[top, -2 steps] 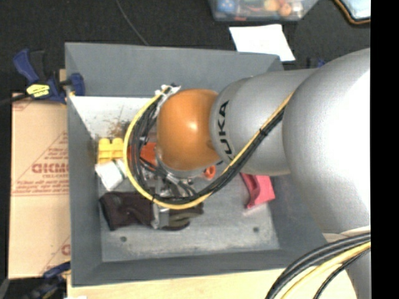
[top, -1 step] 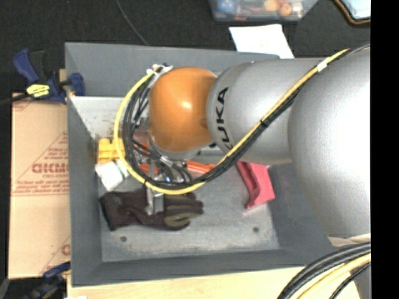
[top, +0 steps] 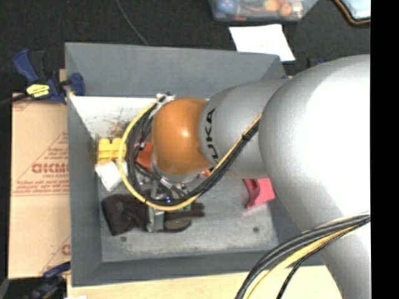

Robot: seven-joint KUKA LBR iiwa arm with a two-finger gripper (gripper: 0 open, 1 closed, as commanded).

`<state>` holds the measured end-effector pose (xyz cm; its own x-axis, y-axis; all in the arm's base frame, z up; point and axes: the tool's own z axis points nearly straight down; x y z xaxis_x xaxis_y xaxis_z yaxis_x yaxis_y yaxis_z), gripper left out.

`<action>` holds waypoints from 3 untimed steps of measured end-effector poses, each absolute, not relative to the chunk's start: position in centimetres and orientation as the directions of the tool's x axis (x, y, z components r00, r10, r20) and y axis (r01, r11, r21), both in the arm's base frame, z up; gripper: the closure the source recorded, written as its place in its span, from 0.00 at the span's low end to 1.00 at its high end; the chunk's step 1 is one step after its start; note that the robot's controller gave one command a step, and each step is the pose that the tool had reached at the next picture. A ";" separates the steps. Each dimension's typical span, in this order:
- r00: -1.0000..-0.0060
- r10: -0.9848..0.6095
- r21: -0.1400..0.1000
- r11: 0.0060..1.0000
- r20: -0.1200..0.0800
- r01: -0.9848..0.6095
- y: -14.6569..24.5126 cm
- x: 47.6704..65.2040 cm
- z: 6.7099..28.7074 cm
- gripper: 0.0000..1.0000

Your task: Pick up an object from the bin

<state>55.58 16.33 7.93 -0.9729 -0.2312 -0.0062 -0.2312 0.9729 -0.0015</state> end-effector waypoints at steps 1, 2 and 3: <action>-0.964 -0.263 0.000 0.965 -0.042 -0.263 17.3 57.6 13.5 0.00; -0.972 -0.233 0.000 0.973 -0.007 -0.233 17.8 56.0 8.7 0.00; -0.973 -0.227 0.000 0.974 -0.046 -0.227 16.2 59.1 9.7 0.00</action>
Offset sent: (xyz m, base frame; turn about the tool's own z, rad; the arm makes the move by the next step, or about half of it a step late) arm 0.0048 0.0149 0.0096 -0.0006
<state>59.07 16.16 9.72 -0.9729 -0.2265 -0.0464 -0.2268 0.9740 -0.0001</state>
